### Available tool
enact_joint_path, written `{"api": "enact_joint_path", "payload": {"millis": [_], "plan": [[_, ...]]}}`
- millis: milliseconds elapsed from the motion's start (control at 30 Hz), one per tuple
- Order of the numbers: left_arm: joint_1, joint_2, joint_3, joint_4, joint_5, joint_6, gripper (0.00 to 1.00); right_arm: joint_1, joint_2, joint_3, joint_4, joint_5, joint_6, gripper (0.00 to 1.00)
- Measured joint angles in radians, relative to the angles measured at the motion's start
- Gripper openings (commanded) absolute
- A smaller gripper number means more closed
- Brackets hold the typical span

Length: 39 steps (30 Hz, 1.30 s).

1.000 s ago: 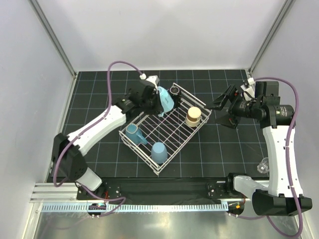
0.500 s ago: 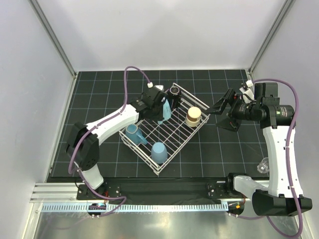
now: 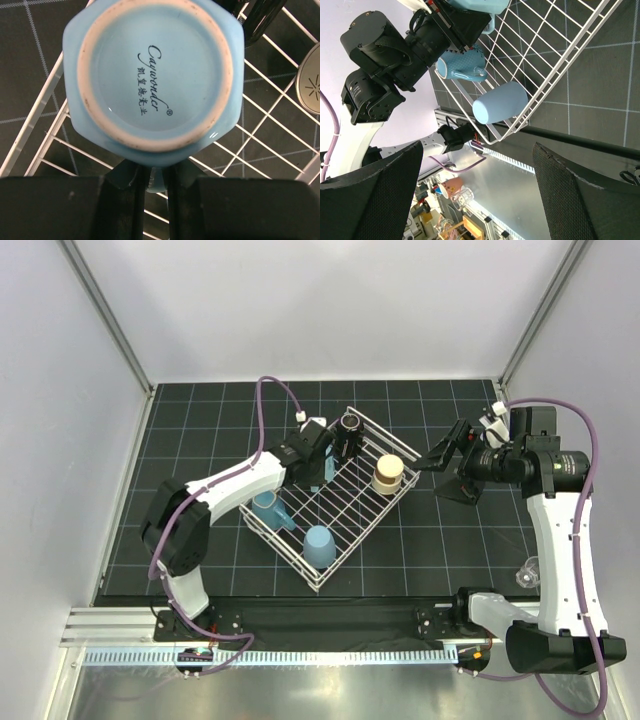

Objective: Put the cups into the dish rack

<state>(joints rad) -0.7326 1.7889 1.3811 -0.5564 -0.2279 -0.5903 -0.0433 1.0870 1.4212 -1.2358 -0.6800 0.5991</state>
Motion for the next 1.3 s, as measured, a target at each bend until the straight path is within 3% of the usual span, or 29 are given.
{"api": "enact_joint_path", "payload": {"millis": [167, 233, 467, 567, 933, 1300], "plan": [[0.0, 0.01, -0.003, 0.019, -0.008, 0.0, 0.02, 0.0, 0.002, -0.008, 0.0, -0.003, 0.0, 0.89], [0.0, 0.016, -0.003, 0.028, -0.008, -0.002, 0.14, 0.0, 0.004, -0.008, 0.001, -0.005, 0.0, 0.89], [0.0, 0.03, -0.004, 0.025, 0.011, -0.02, 0.43, 0.0, 0.013, -0.014, 0.002, -0.02, -0.002, 0.89], [0.0, 0.03, -0.004, 0.025, 0.018, -0.033, 0.5, 0.0, 0.023, -0.014, 0.002, -0.026, -0.003, 0.89], [0.0, -0.013, -0.021, 0.014, 0.045, -0.053, 0.64, 0.0, 0.035, -0.014, 0.002, -0.037, -0.012, 0.89], [0.0, -0.273, -0.021, -0.046, 0.051, -0.058, 0.69, 0.0, 0.054, 0.013, -0.01, 0.01, -0.026, 0.89]]}}
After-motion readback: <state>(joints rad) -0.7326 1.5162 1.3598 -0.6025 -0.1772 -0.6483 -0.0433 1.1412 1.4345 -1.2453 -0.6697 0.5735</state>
